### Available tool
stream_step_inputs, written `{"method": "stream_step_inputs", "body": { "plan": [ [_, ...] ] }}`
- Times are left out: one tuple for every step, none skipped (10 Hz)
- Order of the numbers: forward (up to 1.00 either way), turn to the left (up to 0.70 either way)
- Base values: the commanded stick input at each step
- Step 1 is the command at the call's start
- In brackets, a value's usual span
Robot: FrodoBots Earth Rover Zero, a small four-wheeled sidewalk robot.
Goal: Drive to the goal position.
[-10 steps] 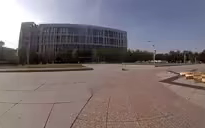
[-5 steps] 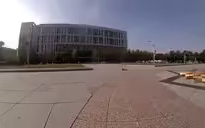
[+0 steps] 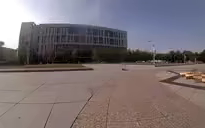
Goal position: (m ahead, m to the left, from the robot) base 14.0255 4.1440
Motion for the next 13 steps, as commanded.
{"method": "stream_step_inputs", "body": {
  "plan": [
    [1.0, 0.01],
    [1.0, 0.01],
    [1.0, 0.01],
    [1.0, 0.01],
    [1.0, 0.01],
    [1.0, 0.01],
    [1.0, 0.01],
    [1.0, 0.01],
    [1.0, 0.01],
    [1.0, 0.01],
    [1.0, 0.01],
    [1.0, 0.01],
    [1.0, 0.01]
  ]
}}
